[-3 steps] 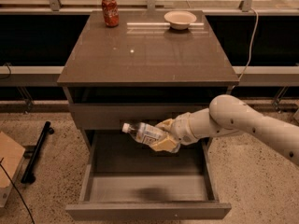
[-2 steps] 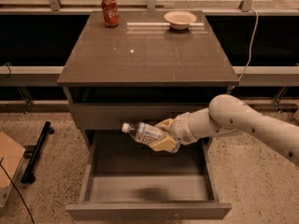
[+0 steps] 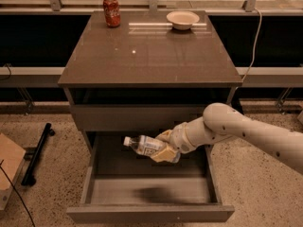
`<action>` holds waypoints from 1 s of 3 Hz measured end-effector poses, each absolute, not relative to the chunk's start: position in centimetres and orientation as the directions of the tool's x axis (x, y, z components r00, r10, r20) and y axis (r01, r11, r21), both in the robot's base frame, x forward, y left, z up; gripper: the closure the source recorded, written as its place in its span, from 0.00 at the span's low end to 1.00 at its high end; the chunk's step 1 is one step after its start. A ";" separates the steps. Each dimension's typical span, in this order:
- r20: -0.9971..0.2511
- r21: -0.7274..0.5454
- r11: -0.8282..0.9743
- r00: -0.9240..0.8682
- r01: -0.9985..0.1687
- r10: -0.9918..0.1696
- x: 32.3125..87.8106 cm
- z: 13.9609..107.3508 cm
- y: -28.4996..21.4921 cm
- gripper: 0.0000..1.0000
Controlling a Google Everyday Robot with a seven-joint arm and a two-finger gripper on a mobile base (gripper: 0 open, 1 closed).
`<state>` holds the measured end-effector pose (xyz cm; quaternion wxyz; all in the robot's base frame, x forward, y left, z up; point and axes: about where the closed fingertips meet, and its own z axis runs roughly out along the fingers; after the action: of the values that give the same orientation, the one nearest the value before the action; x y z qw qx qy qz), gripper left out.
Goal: Place blue plastic bottle into middle drawer
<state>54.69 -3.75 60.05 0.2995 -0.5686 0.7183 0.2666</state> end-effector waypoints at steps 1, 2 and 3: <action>-0.709 0.084 0.207 -0.204 -0.975 -0.675 54.3 55.7 -3.8 0.98; -0.704 0.120 0.209 -0.231 -0.971 -0.672 54.1 52.7 -3.7 0.97; -0.709 0.151 0.228 -0.266 -0.962 -0.653 53.7 49.6 -4.0 0.87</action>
Offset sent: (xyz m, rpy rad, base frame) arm -0.0069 -0.0031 -0.1055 -0.0171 0.1192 -0.0060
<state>53.72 -3.98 49.55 0.2613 -0.5464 0.7388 0.2954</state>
